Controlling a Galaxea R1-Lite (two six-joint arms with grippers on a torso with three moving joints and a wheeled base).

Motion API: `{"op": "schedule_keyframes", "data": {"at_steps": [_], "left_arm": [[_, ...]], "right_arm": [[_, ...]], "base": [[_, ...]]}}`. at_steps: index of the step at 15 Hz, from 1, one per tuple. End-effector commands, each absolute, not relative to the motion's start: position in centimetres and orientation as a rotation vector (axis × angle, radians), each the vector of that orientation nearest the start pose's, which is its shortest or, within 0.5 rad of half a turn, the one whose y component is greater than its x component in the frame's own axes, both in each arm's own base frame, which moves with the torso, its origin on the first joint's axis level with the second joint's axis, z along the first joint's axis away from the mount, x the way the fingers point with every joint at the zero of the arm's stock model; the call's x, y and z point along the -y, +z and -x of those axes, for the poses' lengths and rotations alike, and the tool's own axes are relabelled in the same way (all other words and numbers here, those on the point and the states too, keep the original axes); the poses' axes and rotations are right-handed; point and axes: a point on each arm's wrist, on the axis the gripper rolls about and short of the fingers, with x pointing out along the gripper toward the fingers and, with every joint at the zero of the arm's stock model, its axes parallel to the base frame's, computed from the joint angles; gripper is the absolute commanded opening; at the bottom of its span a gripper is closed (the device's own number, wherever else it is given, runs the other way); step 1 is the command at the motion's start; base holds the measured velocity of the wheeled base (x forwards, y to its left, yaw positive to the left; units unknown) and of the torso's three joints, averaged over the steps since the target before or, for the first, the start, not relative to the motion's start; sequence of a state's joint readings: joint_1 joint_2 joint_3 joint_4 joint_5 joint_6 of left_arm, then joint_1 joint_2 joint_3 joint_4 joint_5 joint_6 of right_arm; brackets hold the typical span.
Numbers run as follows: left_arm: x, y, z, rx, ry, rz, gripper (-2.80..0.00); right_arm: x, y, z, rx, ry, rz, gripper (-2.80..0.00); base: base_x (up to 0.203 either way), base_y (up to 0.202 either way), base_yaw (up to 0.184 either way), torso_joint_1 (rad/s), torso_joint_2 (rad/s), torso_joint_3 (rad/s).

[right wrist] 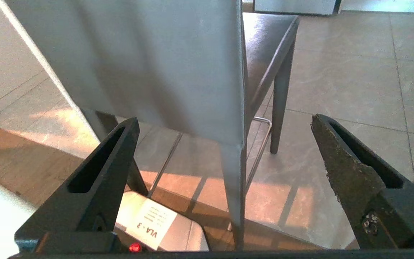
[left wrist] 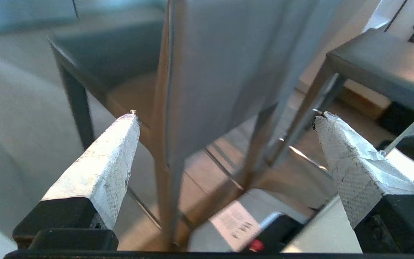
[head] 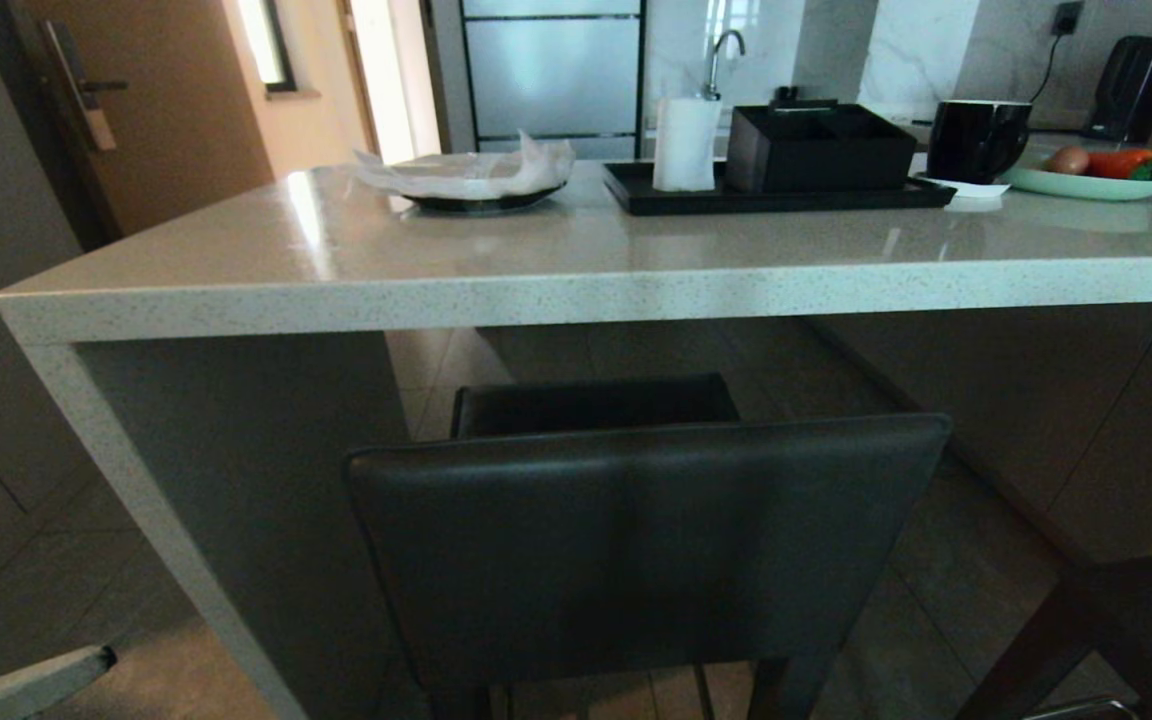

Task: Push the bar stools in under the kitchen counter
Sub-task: Pull the gray chair out from under the dining table

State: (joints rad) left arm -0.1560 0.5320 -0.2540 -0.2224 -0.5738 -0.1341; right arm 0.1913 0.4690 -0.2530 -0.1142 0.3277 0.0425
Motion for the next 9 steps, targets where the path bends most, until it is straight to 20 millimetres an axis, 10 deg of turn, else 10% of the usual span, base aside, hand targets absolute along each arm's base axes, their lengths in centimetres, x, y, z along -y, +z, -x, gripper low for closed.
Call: {"op": "schedule_keyframes", "data": {"at_steps": [1,9], "left_arm": [[1.7,17.0,-3.4,-0.151,-0.703,0.188,0.0],[2.4,17.0,-8.3,-0.219,-0.702,0.218,0.0]], "right_arm": [[-1.5,16.5,-3.8,-0.169,0.507,-0.057,0.0],[-2.5,17.1,-8.3,-0.216,0.572,-0.035,0.0]], "base": [[0.0,0.0,0.0,0.0,0.0,0.0],[0.0,0.0,0.0,0.0,0.0,0.0]]}}
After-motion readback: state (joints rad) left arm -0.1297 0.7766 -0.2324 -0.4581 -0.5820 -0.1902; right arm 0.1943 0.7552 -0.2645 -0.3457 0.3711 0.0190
